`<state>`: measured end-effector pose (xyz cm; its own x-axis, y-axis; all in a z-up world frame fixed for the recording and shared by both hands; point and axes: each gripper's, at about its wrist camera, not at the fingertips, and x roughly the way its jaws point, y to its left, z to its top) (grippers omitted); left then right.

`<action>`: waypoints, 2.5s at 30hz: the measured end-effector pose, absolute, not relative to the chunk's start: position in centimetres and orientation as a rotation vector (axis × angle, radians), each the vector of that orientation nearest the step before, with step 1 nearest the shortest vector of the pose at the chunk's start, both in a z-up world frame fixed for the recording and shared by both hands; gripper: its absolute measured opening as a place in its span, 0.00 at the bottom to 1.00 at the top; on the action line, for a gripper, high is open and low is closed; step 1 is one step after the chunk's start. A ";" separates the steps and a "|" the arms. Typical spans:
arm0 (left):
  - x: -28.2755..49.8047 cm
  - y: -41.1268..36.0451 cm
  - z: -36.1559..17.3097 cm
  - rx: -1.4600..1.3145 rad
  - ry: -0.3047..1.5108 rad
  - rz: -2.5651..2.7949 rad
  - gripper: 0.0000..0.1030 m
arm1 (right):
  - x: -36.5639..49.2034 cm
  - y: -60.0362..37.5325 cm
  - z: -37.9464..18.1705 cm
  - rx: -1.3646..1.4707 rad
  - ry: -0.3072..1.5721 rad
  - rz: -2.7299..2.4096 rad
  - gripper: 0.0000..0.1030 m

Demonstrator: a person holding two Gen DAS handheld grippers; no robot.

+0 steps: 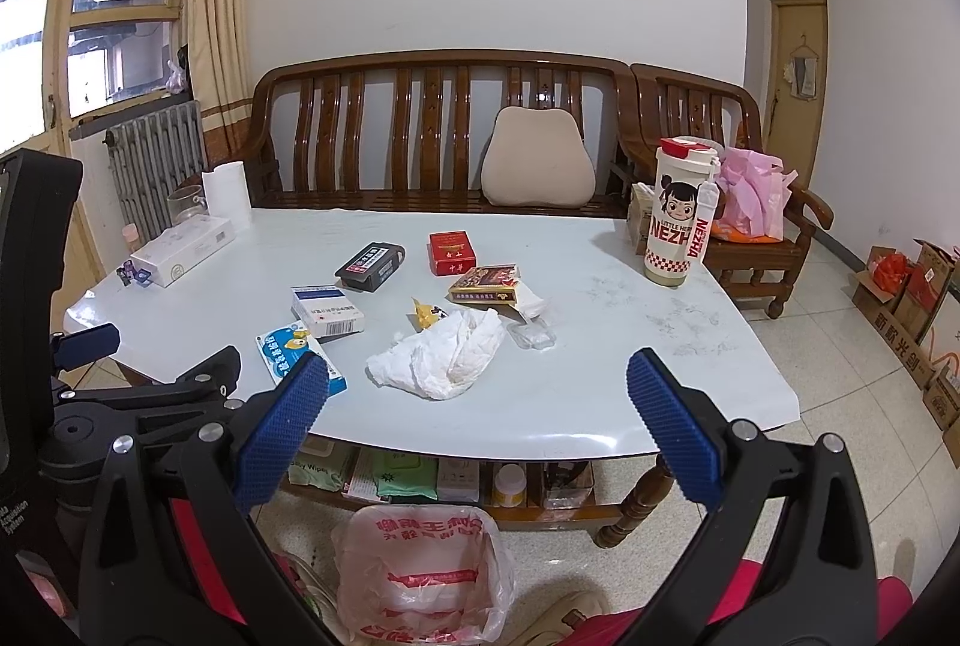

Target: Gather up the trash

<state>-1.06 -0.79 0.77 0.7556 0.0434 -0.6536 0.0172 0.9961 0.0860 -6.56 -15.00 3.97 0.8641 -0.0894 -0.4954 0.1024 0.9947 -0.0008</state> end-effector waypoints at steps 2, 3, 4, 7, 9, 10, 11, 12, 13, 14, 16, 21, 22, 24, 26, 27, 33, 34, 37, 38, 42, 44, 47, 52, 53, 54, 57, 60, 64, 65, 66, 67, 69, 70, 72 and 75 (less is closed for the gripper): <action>-1.0 -0.7 0.8 0.086 0.714 0.018 0.94 | -6.5 -15.1 4.0 0.025 0.519 -0.101 0.95; -1.1 -0.6 0.9 0.084 0.713 0.017 0.94 | -6.5 -15.1 4.0 0.025 0.520 -0.101 0.95; -1.1 -0.5 0.9 0.081 0.714 0.017 0.94 | -6.5 -15.1 4.0 0.025 0.521 -0.100 0.95; -1.2 -0.4 0.9 0.078 0.714 0.018 0.94 | -6.5 -15.1 4.0 0.025 0.521 -0.099 0.95; -1.2 -0.4 0.9 0.080 0.715 0.019 0.94 | -6.5 -15.1 4.0 0.025 0.520 -0.100 0.95; -1.1 -0.4 0.9 0.081 0.715 0.020 0.94 | -6.5 -15.1 4.0 0.025 0.520 -0.100 0.95; -1.1 -0.4 0.9 0.082 0.715 0.020 0.94 | -6.5 -15.1 4.0 0.025 0.520 -0.099 0.95; -1.1 -0.4 0.8 0.082 0.715 0.020 0.94 | -6.5 -15.1 4.0 0.025 0.521 -0.097 0.95; -1.1 -0.4 0.8 0.084 0.716 0.020 0.94 | -6.5 -15.1 4.0 0.025 0.521 -0.099 0.95; -1.1 -0.4 0.8 0.085 0.717 0.020 0.94 | -6.5 -15.1 4.0 0.025 0.521 -0.098 0.95; -1.1 -0.3 0.7 0.085 0.718 0.021 0.94 | -6.4 -15.1 4.0 0.027 0.525 -0.098 0.95; -1.0 -0.4 0.6 0.087 0.721 0.024 0.94 | -6.2 -15.3 3.9 0.027 0.529 -0.098 0.95; -0.9 -0.4 0.5 0.089 0.722 0.027 0.94 | -6.1 -15.4 3.8 0.024 0.531 -0.098 0.95; -0.6 -0.3 0.4 0.095 0.731 0.030 0.94 | -5.9 -15.5 3.7 0.017 0.535 -0.096 0.95; 0.2 0.2 0.0 0.087 0.773 0.005 0.94 | -5.5 -16.0 3.6 0.012 0.547 -0.081 0.95; 0.7 0.4 -0.1 0.076 0.796 -0.012 0.94 | -5.4 -16.2 3.7 0.002 0.547 -0.082 0.95; 3.7 2.0 0.3 0.070 0.891 -0.094 0.93 | -3.4 -18.3 4.3 -0.055 0.583 -0.029 0.95; 4.4 2.2 0.5 0.071 0.910 -0.113 0.93 | -2.9 -19.0 4.5 -0.050 0.594 -0.007 0.95; 6.1 2.8 1.1 0.069 0.949 -0.140 0.93 | -1.3 -20.7 5.5 -0.036 0.613 0.025 0.95; 6.9 3.0 1.3 0.077 0.965 -0.144 0.93 | -0.6 -21.3 5.9 -0.036 0.622 0.037 0.95; 9.5 3.1 2.3 0.101 1.020 -0.141 0.93 | 2.2 -22.8 7.2 -0.076 0.657 0.077 0.95; 11.0 3.0 2.7 0.107 1.060 -0.141 0.93 | 4.3 -23.2 7.8 -0.110 0.695 0.118 0.95; 12.7 2.3 3.1 0.134 1.103 -0.130 0.93 | 7.1 -23.7 8.3 -0.129 0.759 0.201 0.95; 15.3 0.2 2.7 0.175 1.193 -0.139 0.93 | 12.1 -23.1 8.3 -0.186 0.879 0.323 0.95; 15.8 -0.1 2.6 0.170 1.208 -0.137 0.93 | 12.9 -22.7 8.1 -0.212 0.898 0.351 0.95; 16.3 -0.4 2.6 0.164 1.220 -0.134 0.93 | 13.9 -22.2 7.9 -0.240 0.923 0.390 0.95; 18.0 -0.9 2.1 0.132 1.268 -0.123 0.93 | 16.2 -21.4 7.1 -0.277 0.988 0.443 0.95; 19.5 -1.0 1.5 0.092 1.314 -0.101 0.93 | 18.2 -20.9 6.4 -0.318 1.037 0.464 0.95; 21.5 -1.2 0.6 0.048 1.355 -0.063 0.93 | 20.3 -20.5 5.5 -0.363 1.072 0.481 0.95; 21.8 -1.3 0.4 0.045 1.361 -0.058 0.93 | 21.0 -20.3 5.2 -0.373 1.082 0.486 0.95; 22.2 -1.4 0.3 0.046 1.365 -0.053 0.93 | 21.4 -20.3 4.8 -0.382 1.091 0.489 0.95; 22.6 -1.7 0.0 0.055 1.370 -0.041 0.93 | 21.9 -20.1 4.4 -0.397 1.100 0.491 0.95; 23.2 -1.9 -0.5 0.061 1.375 -0.026 0.93 | 23.0 -19.9 3.7 -0.420 1.118 0.495 0.95; 23.6 -2.0 -0.8 0.065 1.382 -0.016 0.93 | 23.5 -19.7 3.4 -0.426 1.127 0.501 0.95; 24.2 -2.1 -1.6 0.067 1.400 0.000 0.93 | 24.2 -19.5 2.8 -0.444 1.141 0.508 0.95; 25.1 -2.2 -3.1 0.056 1.428 0.026 0.93 | 25.2 -19.1 1.8 -0.464 1.161 0.521 0.95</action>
<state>25.08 -2.17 -3.06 0.1424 0.0517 -0.9885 0.0158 0.9984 0.0545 25.18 -19.11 1.78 0.3067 0.1448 -0.9407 -0.6062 0.7917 -0.0758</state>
